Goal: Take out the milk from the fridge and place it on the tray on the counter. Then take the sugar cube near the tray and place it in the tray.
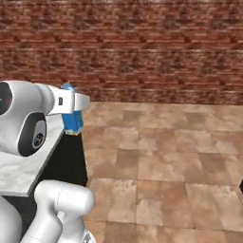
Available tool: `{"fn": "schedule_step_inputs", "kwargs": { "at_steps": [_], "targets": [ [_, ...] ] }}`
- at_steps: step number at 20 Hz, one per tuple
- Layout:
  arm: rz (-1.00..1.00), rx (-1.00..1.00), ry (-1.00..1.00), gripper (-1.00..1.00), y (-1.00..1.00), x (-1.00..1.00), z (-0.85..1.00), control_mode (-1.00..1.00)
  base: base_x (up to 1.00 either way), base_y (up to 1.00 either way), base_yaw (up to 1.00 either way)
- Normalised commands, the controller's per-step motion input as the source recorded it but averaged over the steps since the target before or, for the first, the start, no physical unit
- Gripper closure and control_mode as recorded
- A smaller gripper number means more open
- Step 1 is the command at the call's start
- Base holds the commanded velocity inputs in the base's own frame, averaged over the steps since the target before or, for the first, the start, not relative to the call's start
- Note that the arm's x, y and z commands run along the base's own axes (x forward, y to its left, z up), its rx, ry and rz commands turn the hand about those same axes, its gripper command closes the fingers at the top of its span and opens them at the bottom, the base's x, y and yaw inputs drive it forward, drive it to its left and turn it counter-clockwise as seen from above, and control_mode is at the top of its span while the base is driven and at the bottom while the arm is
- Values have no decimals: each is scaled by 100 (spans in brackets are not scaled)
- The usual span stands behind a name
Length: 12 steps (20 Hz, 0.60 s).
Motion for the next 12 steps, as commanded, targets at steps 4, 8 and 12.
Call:
{"fn": "schedule_step_inputs", "kwargs": {
  "at_steps": [4, 8, 12],
  "targets": [
    [0, 0, 0, 100, 0, 0, 0, 100, -67, -20, 88],
    [0, 0, 0, 100, 0, 0, 0, 100, -81, 0, 77],
    [0, 0, 0, 100, 0, 0, 0, 100, -89, 34, 62]
  ]
}}
